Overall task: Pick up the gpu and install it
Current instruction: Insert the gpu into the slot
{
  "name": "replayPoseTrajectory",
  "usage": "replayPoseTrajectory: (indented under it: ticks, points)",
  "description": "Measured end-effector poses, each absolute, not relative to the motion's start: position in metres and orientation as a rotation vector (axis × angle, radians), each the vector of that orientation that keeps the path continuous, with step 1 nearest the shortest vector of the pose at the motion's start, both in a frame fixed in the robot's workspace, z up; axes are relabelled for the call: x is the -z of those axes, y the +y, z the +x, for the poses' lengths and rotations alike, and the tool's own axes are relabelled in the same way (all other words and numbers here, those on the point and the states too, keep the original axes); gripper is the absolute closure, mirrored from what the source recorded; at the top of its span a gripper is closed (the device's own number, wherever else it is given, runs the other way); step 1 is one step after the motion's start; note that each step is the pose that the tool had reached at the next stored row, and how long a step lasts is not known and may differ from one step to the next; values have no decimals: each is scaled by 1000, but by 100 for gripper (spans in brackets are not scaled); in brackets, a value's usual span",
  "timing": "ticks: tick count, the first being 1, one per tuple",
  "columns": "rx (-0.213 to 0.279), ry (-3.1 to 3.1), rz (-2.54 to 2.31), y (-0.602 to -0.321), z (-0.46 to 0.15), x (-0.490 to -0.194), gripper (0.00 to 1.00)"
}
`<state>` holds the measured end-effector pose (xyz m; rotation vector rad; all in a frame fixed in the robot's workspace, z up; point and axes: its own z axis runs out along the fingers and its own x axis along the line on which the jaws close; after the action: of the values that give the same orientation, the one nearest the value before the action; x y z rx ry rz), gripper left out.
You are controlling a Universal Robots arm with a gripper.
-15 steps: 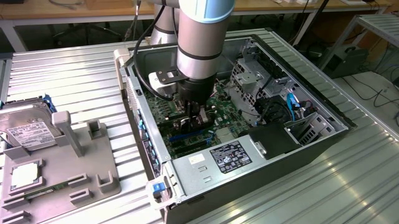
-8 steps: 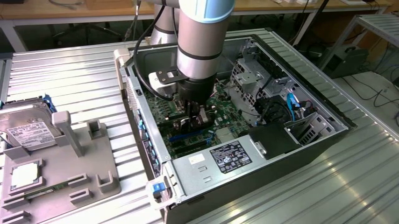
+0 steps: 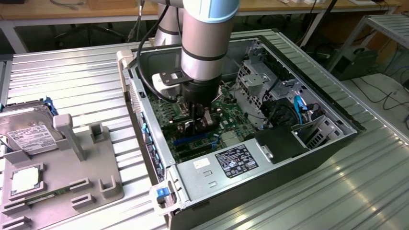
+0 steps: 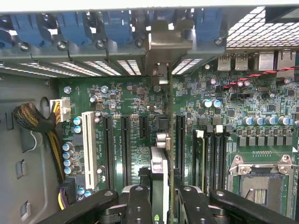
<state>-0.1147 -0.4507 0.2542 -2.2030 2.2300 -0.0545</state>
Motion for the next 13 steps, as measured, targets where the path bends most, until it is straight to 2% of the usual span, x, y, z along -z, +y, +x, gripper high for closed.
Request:
replayPoseTrajectory:
  ticks: [13]
  points:
    - [55, 2229, -2204, -451, -115, -252, 72]
